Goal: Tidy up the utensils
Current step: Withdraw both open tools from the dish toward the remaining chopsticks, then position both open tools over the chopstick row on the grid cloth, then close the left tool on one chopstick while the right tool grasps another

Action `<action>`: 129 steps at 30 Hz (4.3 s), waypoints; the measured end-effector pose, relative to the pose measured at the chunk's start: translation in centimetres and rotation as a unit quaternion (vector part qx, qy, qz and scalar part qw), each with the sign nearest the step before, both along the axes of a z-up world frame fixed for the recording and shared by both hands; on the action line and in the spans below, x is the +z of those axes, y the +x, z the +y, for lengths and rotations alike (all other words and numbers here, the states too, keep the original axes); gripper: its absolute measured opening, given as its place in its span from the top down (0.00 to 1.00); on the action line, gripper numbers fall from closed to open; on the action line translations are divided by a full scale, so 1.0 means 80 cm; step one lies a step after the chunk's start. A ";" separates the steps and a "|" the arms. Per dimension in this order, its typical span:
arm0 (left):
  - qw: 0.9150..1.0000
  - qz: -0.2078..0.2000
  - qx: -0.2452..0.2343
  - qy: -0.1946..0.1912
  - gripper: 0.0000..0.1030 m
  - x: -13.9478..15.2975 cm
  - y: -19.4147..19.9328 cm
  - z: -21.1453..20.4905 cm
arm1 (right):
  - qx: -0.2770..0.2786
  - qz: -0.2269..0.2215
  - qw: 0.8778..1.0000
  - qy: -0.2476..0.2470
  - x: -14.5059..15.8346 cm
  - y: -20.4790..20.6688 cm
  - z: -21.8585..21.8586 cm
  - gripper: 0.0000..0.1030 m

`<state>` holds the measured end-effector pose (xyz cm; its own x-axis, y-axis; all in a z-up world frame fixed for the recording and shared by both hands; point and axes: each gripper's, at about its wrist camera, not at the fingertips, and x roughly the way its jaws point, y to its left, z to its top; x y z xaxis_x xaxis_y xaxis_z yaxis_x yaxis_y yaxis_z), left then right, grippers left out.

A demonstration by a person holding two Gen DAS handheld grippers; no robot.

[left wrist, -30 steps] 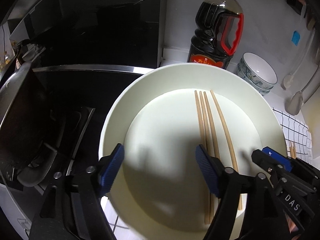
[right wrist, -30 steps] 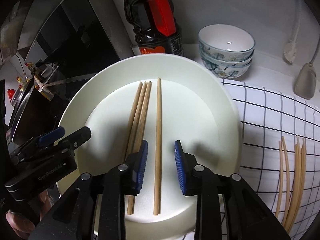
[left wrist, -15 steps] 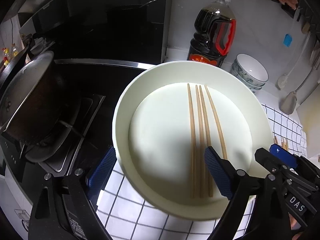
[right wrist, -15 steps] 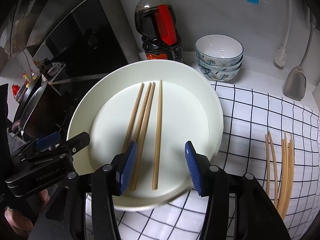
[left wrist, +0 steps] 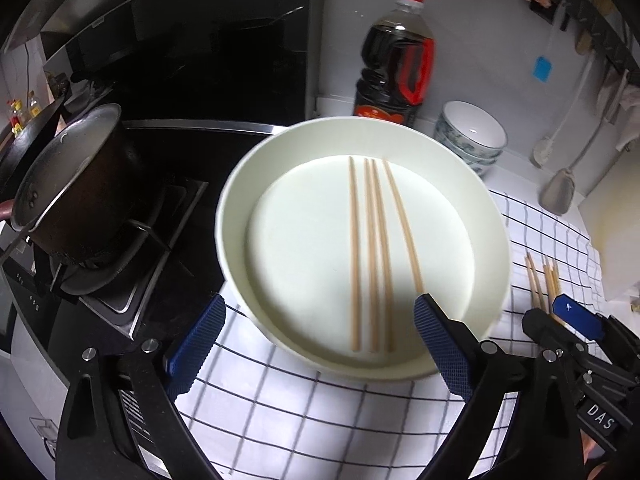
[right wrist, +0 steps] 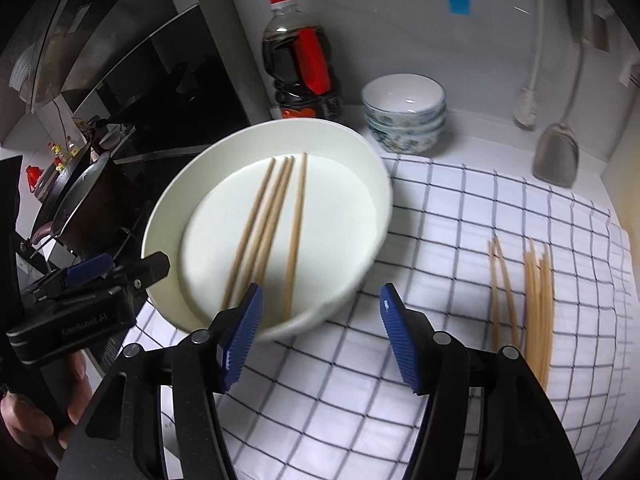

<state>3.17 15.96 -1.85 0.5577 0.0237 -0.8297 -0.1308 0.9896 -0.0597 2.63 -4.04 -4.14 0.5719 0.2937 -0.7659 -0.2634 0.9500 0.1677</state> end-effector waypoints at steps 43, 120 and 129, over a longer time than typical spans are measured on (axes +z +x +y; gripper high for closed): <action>0.987 0.014 -0.159 -0.003 0.09 -0.075 -0.008 -0.277 | -0.178 0.016 0.984 -0.023 -0.098 -0.075 -0.273 0.40; 0.991 0.019 -0.126 0.038 0.10 -0.160 0.029 -0.337 | -0.113 -0.012 0.989 -0.096 -0.147 -0.002 -0.330 0.40; 0.987 -0.002 -0.159 0.040 0.65 -0.149 0.022 -0.351 | -0.063 -0.022 0.991 -0.113 -0.143 0.007 -0.299 0.77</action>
